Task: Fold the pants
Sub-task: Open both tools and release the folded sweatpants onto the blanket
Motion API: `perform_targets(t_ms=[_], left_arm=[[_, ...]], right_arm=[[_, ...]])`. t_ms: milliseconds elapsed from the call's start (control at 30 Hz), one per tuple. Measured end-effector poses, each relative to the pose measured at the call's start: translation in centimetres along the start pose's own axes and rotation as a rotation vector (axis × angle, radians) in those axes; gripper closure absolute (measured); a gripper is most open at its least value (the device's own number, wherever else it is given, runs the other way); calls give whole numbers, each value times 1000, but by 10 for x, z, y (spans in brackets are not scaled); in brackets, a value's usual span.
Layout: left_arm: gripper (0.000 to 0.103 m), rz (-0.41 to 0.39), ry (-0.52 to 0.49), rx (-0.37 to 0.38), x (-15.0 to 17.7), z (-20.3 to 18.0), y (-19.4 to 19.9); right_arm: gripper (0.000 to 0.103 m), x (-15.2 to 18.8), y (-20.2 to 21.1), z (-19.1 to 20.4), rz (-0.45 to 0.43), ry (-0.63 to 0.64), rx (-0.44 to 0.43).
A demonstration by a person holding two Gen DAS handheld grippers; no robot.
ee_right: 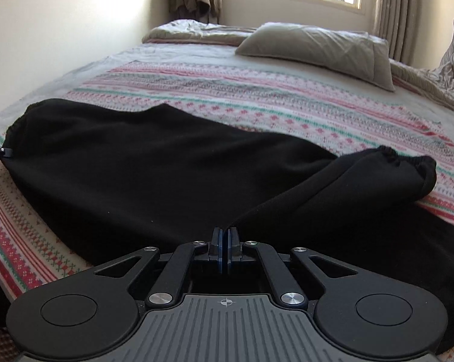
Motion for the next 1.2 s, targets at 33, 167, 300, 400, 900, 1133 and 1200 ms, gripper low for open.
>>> perform_targets(t_ms=[33,167,300,400,900,1133,1200], left_arm=[[82,-5,-6,-10,1,-1,1],[54,-51,-60,-94,1,-9,14],[21,-118,-120,-104,-1,-15,35],[14,-163,-140,-132,-3,-19,50],[0,16,-415,220,55,-177,21],[0,111,-557,320,103,-257,-1],[0,143,-585,349,117,-280,-7]], right_arm=[[102,4,-4,-1,20,-7,-7],[94,15,-16,0,62,1,-12],[58,6,-2,-8,32,-45,-9],[30,-1,9,-21,-14,-50,50],[15,-15,19,-86,-50,-186,170],[8,-11,20,-115,-48,-223,191],[7,-10,19,-122,-48,-218,207]])
Point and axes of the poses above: each gripper's, at about its wrist camera, not at the fingertips, and y roughly against the way its jaws point, z to its left, x to its underside, the point moved 7 cm from there along -y, roughly the way its jaws point, and after that the axes turned 5 degrees about y, right-handed, at the moved point
